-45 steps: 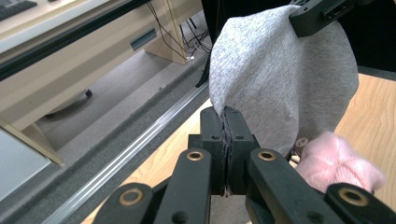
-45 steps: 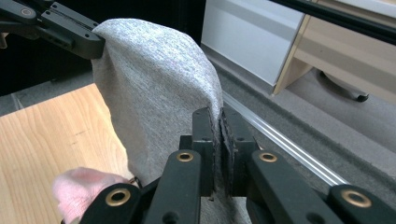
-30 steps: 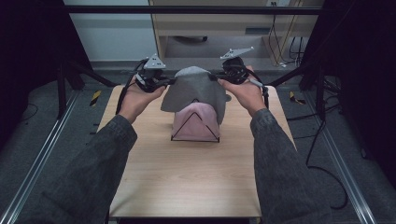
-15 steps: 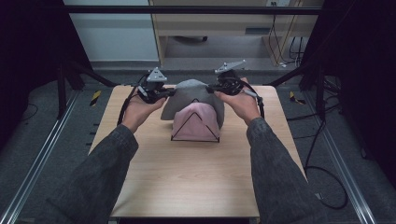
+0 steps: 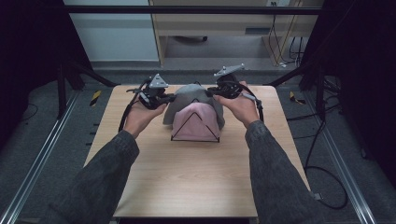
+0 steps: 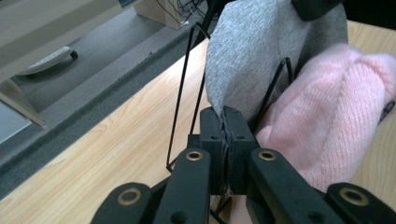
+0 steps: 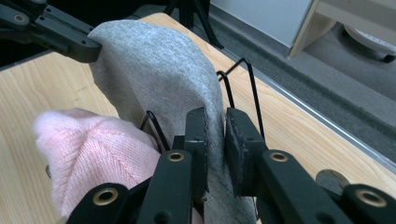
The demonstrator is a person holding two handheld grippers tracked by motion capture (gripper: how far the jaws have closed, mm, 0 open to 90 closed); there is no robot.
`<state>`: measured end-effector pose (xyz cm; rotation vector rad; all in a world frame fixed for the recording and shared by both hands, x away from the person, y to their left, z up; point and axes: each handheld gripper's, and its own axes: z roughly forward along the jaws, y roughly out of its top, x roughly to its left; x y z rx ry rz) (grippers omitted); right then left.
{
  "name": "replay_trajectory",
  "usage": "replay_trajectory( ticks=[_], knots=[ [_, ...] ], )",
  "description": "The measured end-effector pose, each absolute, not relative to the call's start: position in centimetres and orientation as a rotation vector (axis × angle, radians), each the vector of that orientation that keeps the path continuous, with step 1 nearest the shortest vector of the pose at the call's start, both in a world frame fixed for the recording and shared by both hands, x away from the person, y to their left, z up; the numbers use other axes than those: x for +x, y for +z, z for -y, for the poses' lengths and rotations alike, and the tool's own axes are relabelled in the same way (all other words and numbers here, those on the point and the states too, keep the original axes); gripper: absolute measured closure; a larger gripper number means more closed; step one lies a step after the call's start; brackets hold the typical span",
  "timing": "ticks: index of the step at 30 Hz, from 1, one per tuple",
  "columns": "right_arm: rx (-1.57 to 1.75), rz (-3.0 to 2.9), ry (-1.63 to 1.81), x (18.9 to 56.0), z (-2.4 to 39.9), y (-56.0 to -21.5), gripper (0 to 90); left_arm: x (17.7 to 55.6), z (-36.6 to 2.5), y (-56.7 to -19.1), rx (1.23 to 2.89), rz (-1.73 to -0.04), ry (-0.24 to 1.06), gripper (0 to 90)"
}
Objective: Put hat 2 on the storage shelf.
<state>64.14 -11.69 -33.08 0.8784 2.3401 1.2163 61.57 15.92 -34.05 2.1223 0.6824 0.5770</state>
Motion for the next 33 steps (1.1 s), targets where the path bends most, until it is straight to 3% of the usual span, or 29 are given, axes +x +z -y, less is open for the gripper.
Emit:
replay_trajectory(
  ticks=[5, 11, 24, 25, 33],
  knots=[
    [0.91, -2.321, 1.213, 63.9, 11.9, -33.1, 67.0, 61.2, -15.9, -34.7, 2.133, -0.715, 0.588, 83.3],
    [0.951, -2.236, 1.25, 61.4, 12.5, -32.3, 50.9, 59.9, -16.2, -34.4, 2.075, -0.786, 0.629, 53.3],
    [1.007, -2.123, 1.256, 55.5, 13.2, -31.6, 25.0, 55.0, -16.1, -33.8, 2.1, -0.852, 0.607, 17.3],
    [1.018, -2.114, 1.268, 55.3, 13.2, -31.6, 23.3, 54.5, -16.1, -33.9, 2.109, -0.873, 0.556, 15.0],
    [1.046, -2.077, 1.305, 55.0, 12.9, -30.9, 15.2, 53.0, -16.5, -33.3, 2.102, -0.848, 0.54, 9.5]
  ],
)
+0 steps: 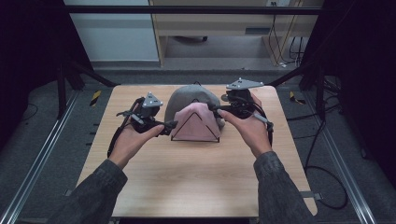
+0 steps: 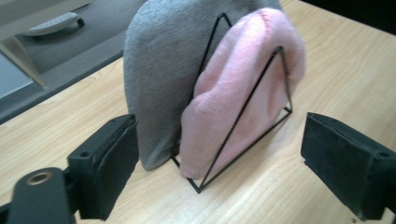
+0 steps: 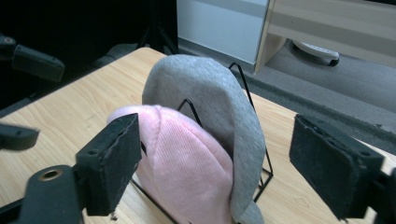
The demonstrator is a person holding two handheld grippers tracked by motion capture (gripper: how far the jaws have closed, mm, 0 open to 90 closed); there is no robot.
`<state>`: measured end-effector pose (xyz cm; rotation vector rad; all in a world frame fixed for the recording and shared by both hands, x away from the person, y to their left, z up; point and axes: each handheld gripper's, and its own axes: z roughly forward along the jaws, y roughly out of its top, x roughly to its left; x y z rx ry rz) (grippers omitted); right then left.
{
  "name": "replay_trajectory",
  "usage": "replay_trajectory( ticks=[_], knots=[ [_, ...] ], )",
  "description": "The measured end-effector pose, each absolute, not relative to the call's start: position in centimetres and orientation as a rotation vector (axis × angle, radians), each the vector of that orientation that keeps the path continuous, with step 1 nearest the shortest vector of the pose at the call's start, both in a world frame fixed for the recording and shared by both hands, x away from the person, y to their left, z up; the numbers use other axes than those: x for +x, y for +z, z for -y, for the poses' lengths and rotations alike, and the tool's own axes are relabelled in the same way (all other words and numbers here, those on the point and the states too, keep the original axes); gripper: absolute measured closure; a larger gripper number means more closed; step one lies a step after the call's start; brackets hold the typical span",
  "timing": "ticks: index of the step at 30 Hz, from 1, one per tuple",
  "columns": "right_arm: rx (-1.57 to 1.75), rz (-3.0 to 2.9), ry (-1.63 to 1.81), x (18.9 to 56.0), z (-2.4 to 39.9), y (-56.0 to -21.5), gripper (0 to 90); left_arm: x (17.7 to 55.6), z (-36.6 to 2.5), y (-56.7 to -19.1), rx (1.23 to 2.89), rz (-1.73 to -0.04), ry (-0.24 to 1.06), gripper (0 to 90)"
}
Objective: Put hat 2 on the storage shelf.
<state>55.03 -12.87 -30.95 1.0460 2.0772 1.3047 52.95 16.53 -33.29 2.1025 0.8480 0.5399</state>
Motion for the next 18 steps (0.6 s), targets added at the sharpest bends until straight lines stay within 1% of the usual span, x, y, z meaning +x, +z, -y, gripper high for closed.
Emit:
replay_trajectory(
  ticks=[3, 6, 7, 18],
  knots=[
    [1.051, -2.073, 1.307, 54.9, 12.7, -30.8, 12.9, 52.4, -16.8, -33.1, 2.107, -0.831, 0.533, 8.4],
    [1.048, -2.073, 1.3, 54.5, 12.9, -30.6, 10.6, 51.5, -17.3, -33.0, 2.139, -0.802, 0.561, 7.1],
    [1.05, -2.069, 1.29, 54.1, 13.4, -30.6, 9.6, 51.3, -17.5, -33.1, 2.133, -0.806, 0.557, 6.0],
    [1.033, -2.097, 1.251, 51.6, 15.8, -30.4, 5.6, 49.0, -20.8, -33.8, 2.143, -0.803, 0.539, 5.3]
  ],
)
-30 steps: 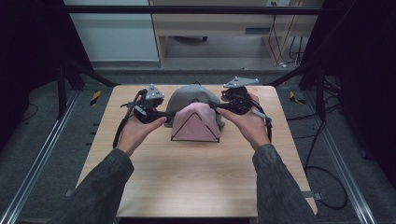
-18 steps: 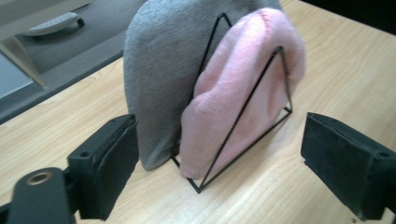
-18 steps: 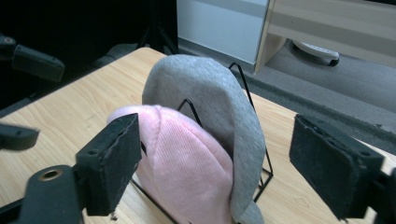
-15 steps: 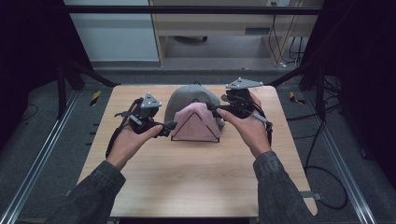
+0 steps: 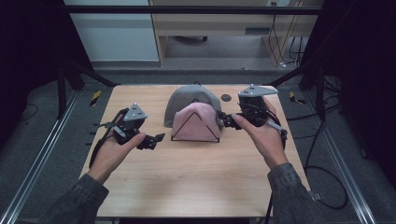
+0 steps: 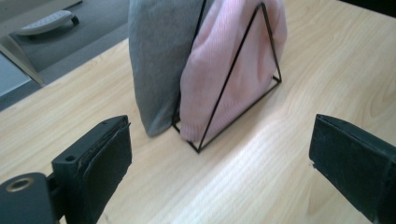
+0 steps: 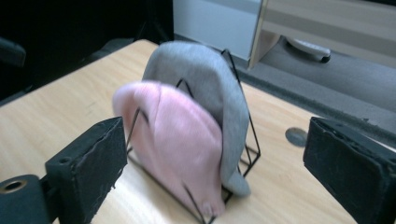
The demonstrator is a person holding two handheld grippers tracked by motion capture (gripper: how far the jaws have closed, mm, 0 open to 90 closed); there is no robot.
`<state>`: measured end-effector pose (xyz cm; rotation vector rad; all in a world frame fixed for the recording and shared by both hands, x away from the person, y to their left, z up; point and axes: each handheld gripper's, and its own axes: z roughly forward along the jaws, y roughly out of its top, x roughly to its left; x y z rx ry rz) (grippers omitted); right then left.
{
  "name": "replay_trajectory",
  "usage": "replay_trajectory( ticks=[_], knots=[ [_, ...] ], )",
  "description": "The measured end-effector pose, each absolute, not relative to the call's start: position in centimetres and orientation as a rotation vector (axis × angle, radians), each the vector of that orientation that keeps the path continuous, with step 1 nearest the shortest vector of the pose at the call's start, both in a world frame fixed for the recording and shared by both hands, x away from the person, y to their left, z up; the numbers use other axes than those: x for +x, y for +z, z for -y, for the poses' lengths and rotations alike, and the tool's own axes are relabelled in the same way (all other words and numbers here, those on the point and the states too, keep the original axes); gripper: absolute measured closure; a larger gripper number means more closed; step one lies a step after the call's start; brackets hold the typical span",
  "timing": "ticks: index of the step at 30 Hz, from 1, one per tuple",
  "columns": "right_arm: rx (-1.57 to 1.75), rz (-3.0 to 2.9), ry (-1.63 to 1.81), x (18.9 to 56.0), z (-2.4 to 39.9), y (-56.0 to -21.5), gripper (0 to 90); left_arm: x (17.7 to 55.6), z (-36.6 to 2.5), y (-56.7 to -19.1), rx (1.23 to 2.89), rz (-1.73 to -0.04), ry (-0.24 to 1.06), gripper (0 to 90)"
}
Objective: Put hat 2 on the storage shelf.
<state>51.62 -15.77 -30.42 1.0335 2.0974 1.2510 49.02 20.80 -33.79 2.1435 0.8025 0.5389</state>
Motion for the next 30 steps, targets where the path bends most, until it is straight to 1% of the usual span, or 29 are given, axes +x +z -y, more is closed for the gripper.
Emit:
replay_trajectory(
  ticks=[9, 14, 17, 19, 21, 24, 28, 29, 30],
  knots=[
    [1.017, -2.1, 1.229, 49.2, 17.9, -30.8, 5.4, 47.3, -22.8, -34.6, 2.155, -0.804, 0.537, 5.0],
    [1.024, -2.109, 1.184, 48.6, 18.5, -31.9, 8.7, 46.7, -23.0, -35.7, 2.194, -0.803, 0.525, 5.0],
    [1.048, -2.107, 1.18, 48.5, 19.1, -33.5, 10.6, 46.3, -23.2, -36.6, 2.265, -0.804, 0.549, 5.3],
    [1.057, -2.114, 1.175, 48.4, 19.2, -33.9, 10.7, 46.2, -23.3, -36.9, 2.26, -0.816, 0.542, 5.3],
    [1.08, -2.15, 1.172, 48.2, 19.3, -35.3, 12.6, 46.2, -23.8, -37.8, 2.271, -0.832, 0.53, 5.5],
    [1.083, -2.164, 1.156, 47.9, 19.4, -36.8, 12.6, 46.2, -24.0, -38.5, 2.268, -0.848, 0.519, 5.6],
    [1.074, -2.171, 1.139, 47.7, 19.5, -38.0, 12.5, 46.1, -24.4, -39.9, 2.28, -0.866, 0.499, 5.6],
    [1.065, -2.157, 1.121, 47.6, 19.5, -38.9, 12.3, 46.1, -24.5, -40.5, 2.285, -0.879, 0.485, 5.6],
    [1.065, -2.157, 1.121, 47.6, 19.5, -38.9, 12.3, 46.1, -24.5, -40.5, 2.285, -0.879, 0.485, 5.6]
  ],
)
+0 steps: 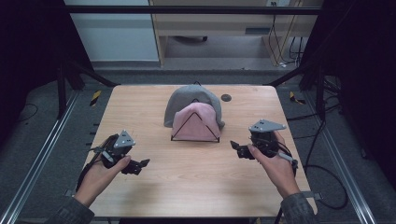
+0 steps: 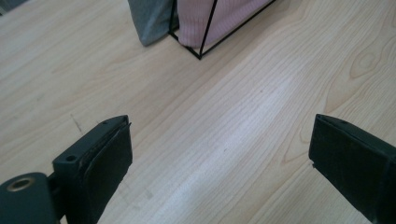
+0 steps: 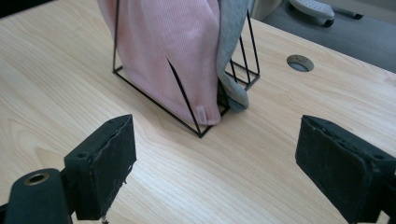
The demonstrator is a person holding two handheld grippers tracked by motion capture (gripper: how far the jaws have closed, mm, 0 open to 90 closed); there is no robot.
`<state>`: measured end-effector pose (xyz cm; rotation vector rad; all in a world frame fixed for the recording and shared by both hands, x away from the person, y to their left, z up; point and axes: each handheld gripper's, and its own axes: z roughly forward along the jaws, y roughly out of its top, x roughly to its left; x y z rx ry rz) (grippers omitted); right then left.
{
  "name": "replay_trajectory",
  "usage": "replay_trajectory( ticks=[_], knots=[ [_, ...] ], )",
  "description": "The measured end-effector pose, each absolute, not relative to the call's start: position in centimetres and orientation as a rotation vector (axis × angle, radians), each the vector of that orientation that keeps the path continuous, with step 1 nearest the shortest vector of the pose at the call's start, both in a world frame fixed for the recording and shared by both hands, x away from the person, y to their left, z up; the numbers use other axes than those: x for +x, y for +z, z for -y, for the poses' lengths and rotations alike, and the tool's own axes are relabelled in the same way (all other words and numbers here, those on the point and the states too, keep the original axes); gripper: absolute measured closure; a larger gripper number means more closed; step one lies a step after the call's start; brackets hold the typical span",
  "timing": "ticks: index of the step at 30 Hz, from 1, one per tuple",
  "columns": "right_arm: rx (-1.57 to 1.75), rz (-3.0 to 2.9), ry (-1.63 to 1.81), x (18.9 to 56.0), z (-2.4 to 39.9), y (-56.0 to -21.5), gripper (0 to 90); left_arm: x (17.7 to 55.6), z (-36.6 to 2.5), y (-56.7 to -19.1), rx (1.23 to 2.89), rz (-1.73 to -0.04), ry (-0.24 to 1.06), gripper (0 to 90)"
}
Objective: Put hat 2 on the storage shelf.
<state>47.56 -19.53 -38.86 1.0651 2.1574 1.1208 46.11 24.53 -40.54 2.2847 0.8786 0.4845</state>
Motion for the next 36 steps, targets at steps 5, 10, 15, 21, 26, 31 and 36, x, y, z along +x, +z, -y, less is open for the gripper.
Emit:
replay_trajectory(
  ticks=[5, 10, 15, 21, 26, 31, 36],
  knots=[
    [1.095, -2.132, 1.101, 47.5, 19.9, -41.1, 12.6, 46.3, -24.9, -42.7, 2.305, -0.913, 0.459, 5.6],
    [1.113, -2.137, 1.069, 47.4, 19.9, -43.4, 14.8, 46.2, -25.0, -44.0, 2.307, -0.931, 0.443, 5.8],
    [1.121, -2.156, 1.051, 47.3, 19.7, -44.6, 15.1, 46.2, -25.1, -44.9, 2.312, -0.942, 0.432, 5.9],
    [1.125, -2.209, 1.035, 47.1, 19.1, -46.2, 15.4, 46.2, -25.3, -45.8, 2.314, -0.961, 0.423, 5.9],
    [1.12, -2.286, 1.024, 46.8, 18.0, -47.5, 13.9, 46.1, -25.4, -46.6, 2.31, -0.968, 0.409, 5.8],
    [1.106, -2.342, 1.018, 46.6, 16.9, -48.5, 13.1, 45.9, -25.5, -47.2, 2.307, -0.971, 0.398, 5.8],
    [1.108, -2.368, 1.015, 46.4, 16.1, -49.4, 12.8, 46.0, -25.6, -47.9, 2.305, -0.973, 0.393, 5.7]
  ],
)
